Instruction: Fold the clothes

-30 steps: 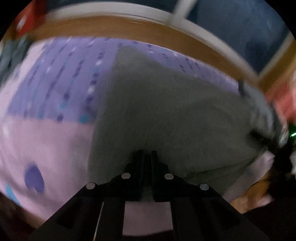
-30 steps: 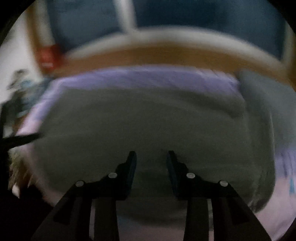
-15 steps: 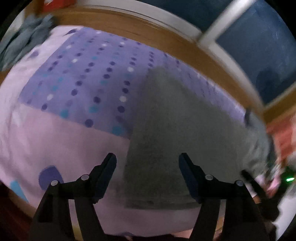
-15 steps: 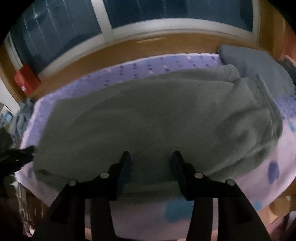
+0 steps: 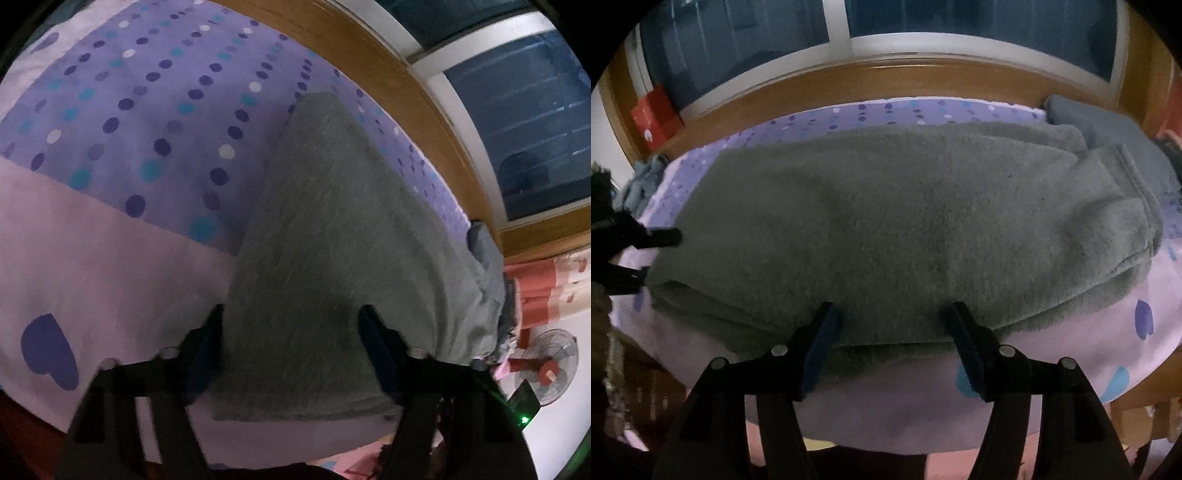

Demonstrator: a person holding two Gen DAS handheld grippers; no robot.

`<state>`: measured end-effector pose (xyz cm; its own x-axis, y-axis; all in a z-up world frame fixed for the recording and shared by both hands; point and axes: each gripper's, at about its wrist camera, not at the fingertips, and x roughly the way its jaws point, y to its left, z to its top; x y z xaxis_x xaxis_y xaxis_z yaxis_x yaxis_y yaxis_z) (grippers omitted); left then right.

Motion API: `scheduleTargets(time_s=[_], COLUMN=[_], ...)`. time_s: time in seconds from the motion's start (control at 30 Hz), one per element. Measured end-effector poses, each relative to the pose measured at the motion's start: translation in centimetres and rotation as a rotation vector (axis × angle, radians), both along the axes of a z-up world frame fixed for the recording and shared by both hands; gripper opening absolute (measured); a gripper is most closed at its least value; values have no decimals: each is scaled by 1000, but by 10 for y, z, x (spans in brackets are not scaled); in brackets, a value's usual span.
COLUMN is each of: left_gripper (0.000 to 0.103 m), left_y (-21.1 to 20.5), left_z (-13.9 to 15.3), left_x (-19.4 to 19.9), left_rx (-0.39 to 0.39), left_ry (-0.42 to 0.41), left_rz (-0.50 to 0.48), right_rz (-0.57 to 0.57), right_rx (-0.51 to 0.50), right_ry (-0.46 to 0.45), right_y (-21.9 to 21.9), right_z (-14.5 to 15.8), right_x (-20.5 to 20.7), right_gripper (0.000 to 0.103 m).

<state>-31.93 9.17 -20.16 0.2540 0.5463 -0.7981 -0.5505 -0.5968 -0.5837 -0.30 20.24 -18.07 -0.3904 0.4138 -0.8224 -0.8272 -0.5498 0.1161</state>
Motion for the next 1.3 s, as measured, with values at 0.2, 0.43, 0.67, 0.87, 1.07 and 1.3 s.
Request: scheduleTargets(time_s=[0.2, 0.43, 0.67, 0.87, 1.07, 1.3], left_gripper=[31, 15, 13, 13, 10, 0], left_y=[-21, -11, 17, 74, 148, 208], left_z=[6, 66, 143, 200, 206, 168], left_x=[-9, 29, 99, 184, 275, 362], left_rx=[75, 239, 338, 432, 424, 381], left_ry=[-102, 64, 270, 394, 438, 387], left_rz=[143, 190, 172, 9, -244, -479], right_rz=[32, 199, 328, 198, 61, -109], right_rx=[202, 234, 137, 99, -159, -172], right_ry=[20, -1, 103, 255, 420, 512], right_y=[21, 60, 68, 104, 172, 204], right_z=[17, -18, -2, 28, 13, 17], right_x=[5, -1, 41, 126, 187, 263], right_gripper=[73, 75, 75, 75, 75, 75])
